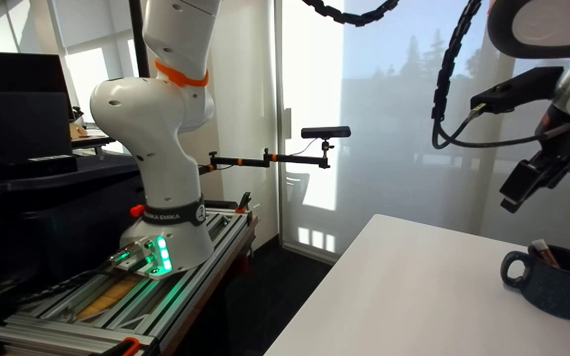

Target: Remove the marker from the mug.

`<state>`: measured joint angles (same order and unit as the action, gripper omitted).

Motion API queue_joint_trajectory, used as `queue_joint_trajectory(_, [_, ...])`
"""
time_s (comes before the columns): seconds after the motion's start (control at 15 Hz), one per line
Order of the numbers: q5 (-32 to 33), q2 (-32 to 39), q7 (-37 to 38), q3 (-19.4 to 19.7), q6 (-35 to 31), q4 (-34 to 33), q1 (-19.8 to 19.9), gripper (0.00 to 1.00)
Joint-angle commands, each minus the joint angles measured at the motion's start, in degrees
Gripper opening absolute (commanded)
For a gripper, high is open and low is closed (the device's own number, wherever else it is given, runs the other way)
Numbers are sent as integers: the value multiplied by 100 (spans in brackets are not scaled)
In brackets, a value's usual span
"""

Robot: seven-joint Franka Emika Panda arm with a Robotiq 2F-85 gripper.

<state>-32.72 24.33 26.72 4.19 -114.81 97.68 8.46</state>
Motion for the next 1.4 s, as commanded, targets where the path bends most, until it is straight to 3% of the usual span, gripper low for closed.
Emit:
queue_joint_trajectory(0.0, [-534, 410, 484, -18, -97, -391, 0, 100])
queue_joint_trajectory(0.2, [-637, 628, 627, 8, 25, -602, -7, 100])
queue_joint_trajectory(0.67, [-178, 1124, 637, 73, 532, -1285, -14, 100])
queue_joint_trajectory(0.73, [-360, 925, 539, 51, 246, -903, -1, 100])
queue_joint_trajectory(1.33, [-435, 1092, 589, 29, 253, -1055, 5, 100])
